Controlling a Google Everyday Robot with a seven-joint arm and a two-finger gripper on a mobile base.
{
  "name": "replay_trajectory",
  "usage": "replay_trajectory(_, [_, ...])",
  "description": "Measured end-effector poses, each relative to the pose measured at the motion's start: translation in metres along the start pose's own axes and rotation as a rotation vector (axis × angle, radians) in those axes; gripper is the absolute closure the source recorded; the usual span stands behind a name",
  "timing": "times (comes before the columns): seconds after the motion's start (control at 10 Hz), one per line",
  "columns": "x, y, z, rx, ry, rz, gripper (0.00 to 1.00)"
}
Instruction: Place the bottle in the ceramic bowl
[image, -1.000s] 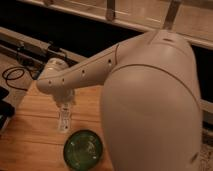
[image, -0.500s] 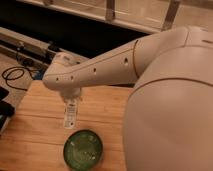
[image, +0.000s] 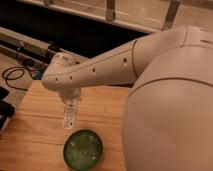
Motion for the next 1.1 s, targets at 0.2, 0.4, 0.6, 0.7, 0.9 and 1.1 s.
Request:
replay_trajectory(0.2, [0.000,-0.001,0.000,0.000,0.001,0.002,1.00])
replay_trajectory(0.4, [-0.001,-0.001,0.005,-0.006,0.030,-0.010,1.00])
replay_trajectory(0.6, [0.007,-0.021,0.013,-0.005,0.067,0.014,1.00])
replay_trajectory(0.7, [0.013,-0.030,0.015,-0.007,0.071,0.028,1.00])
replay_trajectory(0.9, [0.036,-0.061,0.012,-0.027,0.064,0.079,1.00])
replay_trajectory(1.1, [0.051,-0.084,0.009,-0.037,0.053,0.106,1.00])
